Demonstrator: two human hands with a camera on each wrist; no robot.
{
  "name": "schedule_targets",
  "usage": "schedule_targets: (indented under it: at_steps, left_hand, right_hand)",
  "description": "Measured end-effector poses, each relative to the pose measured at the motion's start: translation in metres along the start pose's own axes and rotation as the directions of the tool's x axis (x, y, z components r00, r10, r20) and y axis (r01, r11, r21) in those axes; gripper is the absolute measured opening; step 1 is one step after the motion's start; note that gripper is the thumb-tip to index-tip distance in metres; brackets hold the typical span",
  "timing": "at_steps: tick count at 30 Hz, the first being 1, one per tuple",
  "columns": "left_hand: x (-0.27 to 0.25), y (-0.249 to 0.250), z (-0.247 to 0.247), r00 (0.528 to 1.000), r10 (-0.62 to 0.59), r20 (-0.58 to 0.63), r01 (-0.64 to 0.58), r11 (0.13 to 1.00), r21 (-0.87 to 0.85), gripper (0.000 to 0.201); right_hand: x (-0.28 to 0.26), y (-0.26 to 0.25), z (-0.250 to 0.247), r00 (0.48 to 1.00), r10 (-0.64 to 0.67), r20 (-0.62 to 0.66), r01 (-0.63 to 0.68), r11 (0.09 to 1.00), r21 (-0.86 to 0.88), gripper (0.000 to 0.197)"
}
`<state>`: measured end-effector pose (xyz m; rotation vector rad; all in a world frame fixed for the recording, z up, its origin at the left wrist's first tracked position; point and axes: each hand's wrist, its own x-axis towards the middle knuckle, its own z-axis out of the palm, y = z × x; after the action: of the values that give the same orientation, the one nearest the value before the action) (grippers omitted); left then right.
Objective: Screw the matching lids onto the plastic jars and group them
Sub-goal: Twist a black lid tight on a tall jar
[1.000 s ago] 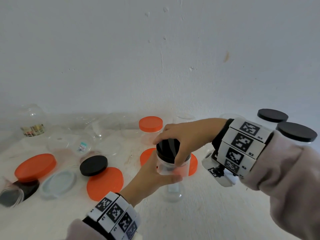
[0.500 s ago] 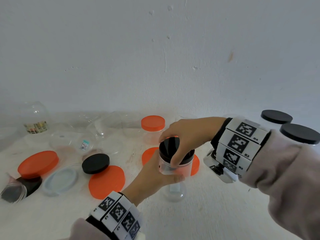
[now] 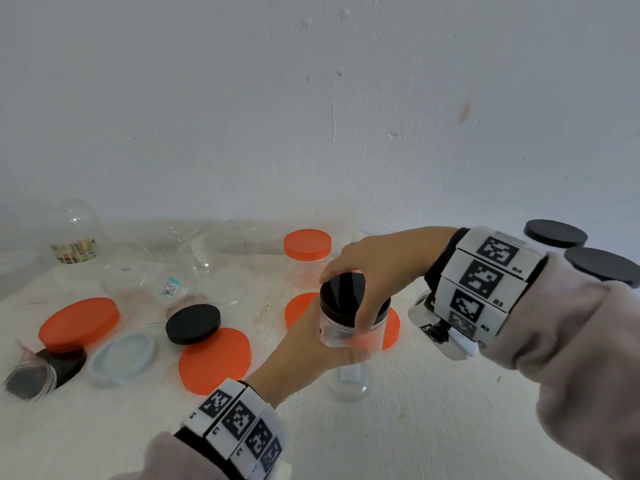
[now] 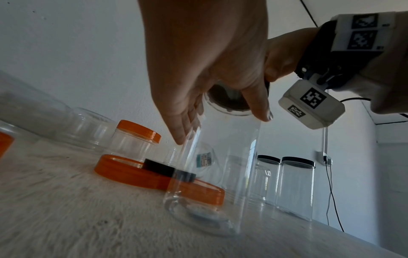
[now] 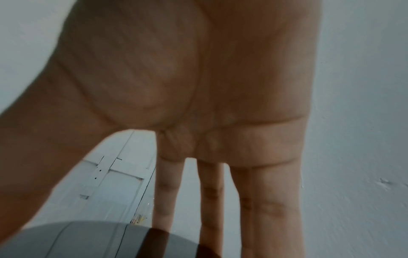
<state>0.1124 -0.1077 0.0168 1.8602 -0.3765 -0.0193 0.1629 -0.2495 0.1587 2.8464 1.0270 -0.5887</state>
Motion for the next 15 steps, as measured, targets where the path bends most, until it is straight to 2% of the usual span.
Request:
schedule_targets:
  at_steps: [3,7,9,13,15]
  left_hand:
    - [0.0,-0.001,0.0,1.0,-0.002,0.002,0.002,1.0,-0.021,0.071]
    - [0.0,0.0,-0.001,1.0,-0.001,0.002,0.001,0.999,-0.036,0.075]
    - [0.0,0.001,-0.001,1.0,0.004,0.007,-0.004,0.999,-0.039,0.074]
    - [-0.001,-0.001,-0.001,1.0,0.02,0.006,-0.02,0.999,-0.03,0.073]
    - [0.0,-0.001,-0.001,1.0,0.023,0.001,-0.023,0.999,-0.026,0.073]
  right_hand:
    - [0.003,-0.001,0.005,0.998,0.044,-0.049,-0.044,0.999,-0.002,0.07]
    - [0.005,-0.001,0.013,0.989,0.117,-0.089,-0.115,0.993,0.026,0.082]
    - [0.005,0.0,0.011,0.991,0.122,-0.057,-0.121,0.992,0.022,0.083]
    - [0.0,-0.001,0.002,0.998,0.045,0.049,-0.046,0.999,0.021,0.088]
    - [-0.001,-0.001,0.0,0.999,0.025,0.045,-0.025,1.0,0.0,0.084]
